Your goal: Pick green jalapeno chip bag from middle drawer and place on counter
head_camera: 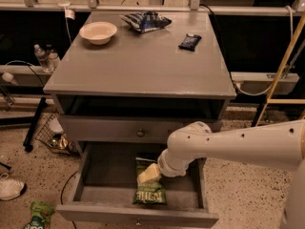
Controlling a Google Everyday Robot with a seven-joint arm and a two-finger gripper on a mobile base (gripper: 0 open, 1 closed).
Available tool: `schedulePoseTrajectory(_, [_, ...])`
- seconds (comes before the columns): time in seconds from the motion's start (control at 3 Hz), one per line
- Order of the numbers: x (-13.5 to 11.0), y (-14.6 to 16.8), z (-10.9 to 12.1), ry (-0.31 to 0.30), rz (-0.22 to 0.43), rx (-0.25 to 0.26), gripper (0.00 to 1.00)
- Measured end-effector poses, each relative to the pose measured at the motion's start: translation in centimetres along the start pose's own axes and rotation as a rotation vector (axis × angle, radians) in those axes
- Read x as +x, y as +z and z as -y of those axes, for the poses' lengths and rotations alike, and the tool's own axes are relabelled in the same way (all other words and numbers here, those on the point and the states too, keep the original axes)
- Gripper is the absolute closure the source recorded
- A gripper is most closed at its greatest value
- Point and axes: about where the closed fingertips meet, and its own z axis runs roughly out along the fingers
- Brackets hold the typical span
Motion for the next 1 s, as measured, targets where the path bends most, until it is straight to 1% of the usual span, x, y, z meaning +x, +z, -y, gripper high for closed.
schedulePoseTrajectory(0.33, [-1.4, 3.7, -0.8, 0.044, 0.042, -0.026, 0.0])
schedulePoseTrajectory(0.67, [-3.5, 7.1, -0.9, 0.069, 0.083, -0.029, 0.0])
schedulePoseTrajectory(1.0, [-4.8, 8.9, -0.7, 0.077, 0.101, -0.022, 0.0])
